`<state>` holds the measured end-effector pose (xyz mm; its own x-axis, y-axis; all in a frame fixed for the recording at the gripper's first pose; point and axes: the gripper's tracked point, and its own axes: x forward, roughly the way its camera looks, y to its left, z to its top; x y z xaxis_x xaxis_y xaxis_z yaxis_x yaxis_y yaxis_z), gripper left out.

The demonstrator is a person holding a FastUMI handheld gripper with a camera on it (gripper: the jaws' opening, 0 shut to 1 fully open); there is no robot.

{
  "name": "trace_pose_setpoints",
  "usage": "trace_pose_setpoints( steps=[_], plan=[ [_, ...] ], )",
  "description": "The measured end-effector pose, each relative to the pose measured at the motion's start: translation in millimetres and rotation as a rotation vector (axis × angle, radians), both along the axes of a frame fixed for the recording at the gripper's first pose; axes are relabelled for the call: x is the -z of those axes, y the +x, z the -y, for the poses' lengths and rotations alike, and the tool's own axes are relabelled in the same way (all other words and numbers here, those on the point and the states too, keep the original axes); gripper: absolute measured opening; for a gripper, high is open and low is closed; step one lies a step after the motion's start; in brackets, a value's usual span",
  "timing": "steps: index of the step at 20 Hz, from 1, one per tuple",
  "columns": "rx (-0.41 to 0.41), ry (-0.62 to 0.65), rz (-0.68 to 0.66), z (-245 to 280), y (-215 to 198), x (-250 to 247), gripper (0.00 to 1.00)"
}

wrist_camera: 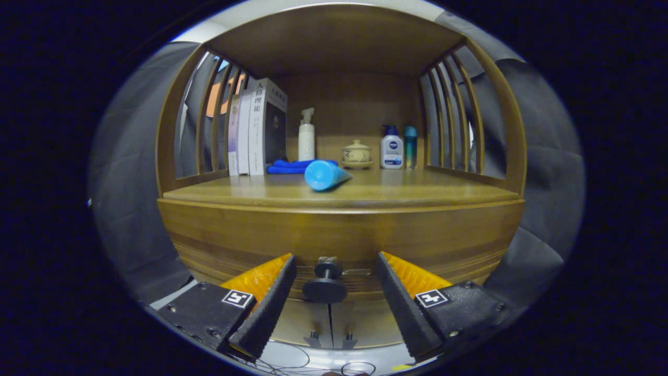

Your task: Pull open the drawer, take out the items inside it, and place them on the countertop above the cabinet.

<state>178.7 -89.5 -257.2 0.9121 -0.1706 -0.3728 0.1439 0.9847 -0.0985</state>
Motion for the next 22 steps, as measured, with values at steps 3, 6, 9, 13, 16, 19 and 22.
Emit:
trace_pose_setpoints(
  steps=[3, 6, 9, 13, 16, 19, 22],
  plan=[
    [-0.046, 0.004, 0.051, 6, -20, -31, 0.98],
    [-0.079, 0.015, 0.106, 18, -45, -64, 0.98],
    [-0.097, 0.027, 0.148, 43, -77, -93, 0.98],
    [-0.118, -0.015, 0.238, 91, -118, -126, 0.98],
    [-0.100, -0.044, 0.249, 135, -148, -136, 0.98],
    [-0.061, -0.046, 0.245, 191, -175, -141, 0.98],
    [0.015, -0.044, 0.247, 249, -206, -145, 0.98]
  ],
)
